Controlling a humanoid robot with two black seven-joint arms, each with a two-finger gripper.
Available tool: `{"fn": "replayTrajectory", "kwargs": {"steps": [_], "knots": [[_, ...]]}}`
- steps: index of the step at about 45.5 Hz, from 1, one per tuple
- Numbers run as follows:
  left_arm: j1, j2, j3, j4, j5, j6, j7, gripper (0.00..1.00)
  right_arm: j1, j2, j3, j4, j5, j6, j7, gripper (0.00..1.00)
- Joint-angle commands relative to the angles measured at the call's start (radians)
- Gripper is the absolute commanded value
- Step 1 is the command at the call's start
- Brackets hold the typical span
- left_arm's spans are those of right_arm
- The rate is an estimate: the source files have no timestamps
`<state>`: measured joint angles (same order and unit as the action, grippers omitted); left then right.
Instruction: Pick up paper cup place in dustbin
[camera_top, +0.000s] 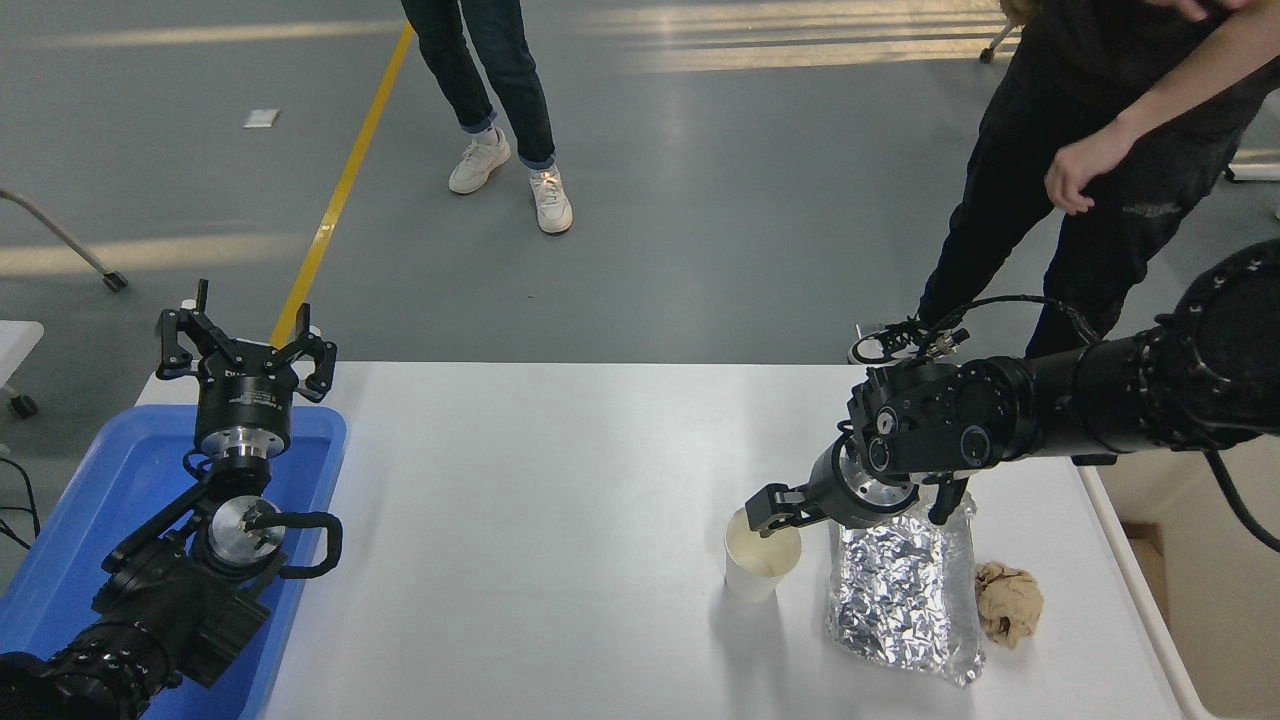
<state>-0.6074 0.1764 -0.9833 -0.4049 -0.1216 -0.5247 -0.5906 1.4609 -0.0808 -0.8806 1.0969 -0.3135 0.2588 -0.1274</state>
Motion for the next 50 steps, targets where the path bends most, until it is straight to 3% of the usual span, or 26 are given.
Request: {"fn": "replayTrajectory", "kwargs": {"steps": [1, 4, 7, 25, 33, 43, 50], "knots": [[0.0, 0.0, 0.0, 0.0, -0.001, 0.0, 0.0, 0.99, -0.045, -0.002, 0.008, -0.02, -0.015, -0.024, -0.001, 0.44], [0.0, 0.0, 0.0, 0.0, 0.0, 0.0, 0.0, 0.99, -0.039, -0.007, 0.009, -0.019, -0.01, -0.024, -0.002, 0.3], [0.0, 0.0, 0.0, 0.0, 0.0, 0.0, 0.0, 0.99, -0.036, -0.013, 0.009, -0.017, -0.01, -0.018, -0.003, 0.0], [0.0, 0.0, 0.0, 0.0, -0.001, 0.0, 0.0, 0.99, 0.062, -0.074, -0.014, 0.086, 0.033, -0.007, -0.003, 0.0], [0.0, 0.0, 0.0, 0.0, 0.0, 0.0, 0.0, 0.99, 0.255, -0.166, -0.055, 0.251, 0.097, 0.043, -0.003, 0.0], [0.0, 0.002, 0.0, 0.0, 0.0, 0.0, 0.0, 0.99, 0.646, -0.347, -0.1, 0.463, 0.146, 0.212, -0.002, 0.0], [0.002, 0.002, -0.002, 0.0, 0.0, 0.0, 0.0, 0.99, 0.907, -0.364, -0.173, 0.466, 0.28, 0.355, 0.0, 0.0]]}}
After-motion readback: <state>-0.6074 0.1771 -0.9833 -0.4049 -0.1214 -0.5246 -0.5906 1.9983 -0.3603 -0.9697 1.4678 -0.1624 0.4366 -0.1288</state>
